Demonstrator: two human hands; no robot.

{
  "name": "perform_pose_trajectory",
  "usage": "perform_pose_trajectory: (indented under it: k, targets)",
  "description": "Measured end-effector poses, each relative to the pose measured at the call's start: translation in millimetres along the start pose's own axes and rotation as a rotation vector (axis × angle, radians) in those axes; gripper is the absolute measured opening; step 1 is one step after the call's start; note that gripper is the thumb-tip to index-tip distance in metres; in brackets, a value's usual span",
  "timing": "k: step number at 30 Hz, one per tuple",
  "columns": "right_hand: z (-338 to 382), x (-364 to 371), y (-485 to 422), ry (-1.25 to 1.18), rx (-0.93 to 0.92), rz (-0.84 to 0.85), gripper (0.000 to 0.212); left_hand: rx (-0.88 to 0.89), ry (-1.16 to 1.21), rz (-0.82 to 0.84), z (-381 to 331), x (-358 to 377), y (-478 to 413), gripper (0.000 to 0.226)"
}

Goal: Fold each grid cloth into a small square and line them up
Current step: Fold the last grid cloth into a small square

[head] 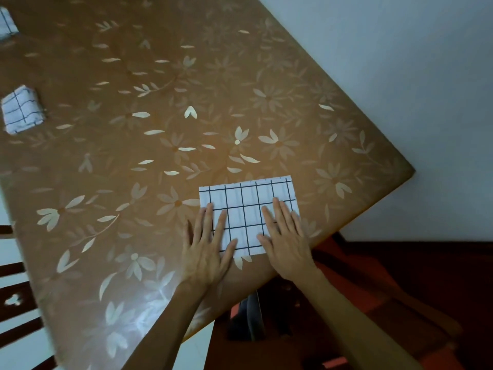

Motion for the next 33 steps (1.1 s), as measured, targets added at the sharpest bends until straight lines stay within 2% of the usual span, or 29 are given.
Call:
perform_pose_trajectory:
  k: [6, 11, 15, 19, 20, 22, 25, 27, 29, 31, 33]
  targets:
    - [-36.7, -5.5, 22.7, -0.017, 0.115, 0.027, 0.067, -0.011, -0.03, 0.032, 0.9, 0.4, -0.8, 0.073]
    - [-25.7, -19.0, 38.1, -0.213, 0.271, -0.096, 0.06, -0.01, -0.036, 0.061, 1.9, -0.8, -2.3, 0.074]
    - [-22.2, -21.1, 53.0, -0.211, 0.09, -0.073, 0.041, -0.02, 0.014, 0.052, 0.5, -5.7, -3.8, 0.078]
    - [-23.5, -31.1, 51.7, -0.165, 0.056, -0.145, 0.006, 0.008, 0.04, 0.0, -2.5, -17.7, -2.4, 0.074]
    - [-22.5, -37.3, 50.1, -0.16, 0.045, -0.176, 0.004, 0.031, 0.045, -0.026, -5.1, -21.8, -0.2, 0.07]
    - [-18.6, -51.5, 48.2, -0.174, -0.003, -0.24, 0.006, 0.102, 0.073, -0.062, -13.6, -29.1, 8.4, 0.065]
    - [-6.4, -77.5, 47.3, -0.201, -0.087, -0.296, 0.022, 0.272, 0.129, -0.067, -31.1, -38.3, 21.4, 0.066]
    - [1.8, -94.4, 44.8, -0.194, -0.155, -0.3, 0.02, 0.329, 0.211, -0.043, -43.1, -44.4, 24.6, 0.059]
    - [11.6, -111.1, 40.6, -0.202, -0.219, -0.312, 0.018, 0.275, 0.324, -0.037, -50.4, -59.3, 23.6, 0.051]
    - [19.8, -127.5, 37.7, -0.212, -0.273, -0.36, 0.014, 0.171, 0.432, 0.082, -53.0, -73.2, 17.7, 0.048]
    - [20.3, -141.0, 39.0, -0.267, -0.264, -0.367, 0.017, 0.135, 0.51, 0.173, -52.7, -80.7, 14.2, 0.036]
Point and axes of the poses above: each hand's wrist, its own y-axis away from the middle knuckle, its own x-axis out of the palm, z = x × y, the point moved 3 cm from there along -y, towards the middle knuckle, and after that the axes turned 9 degrees about -x, right-handed, at the moved point
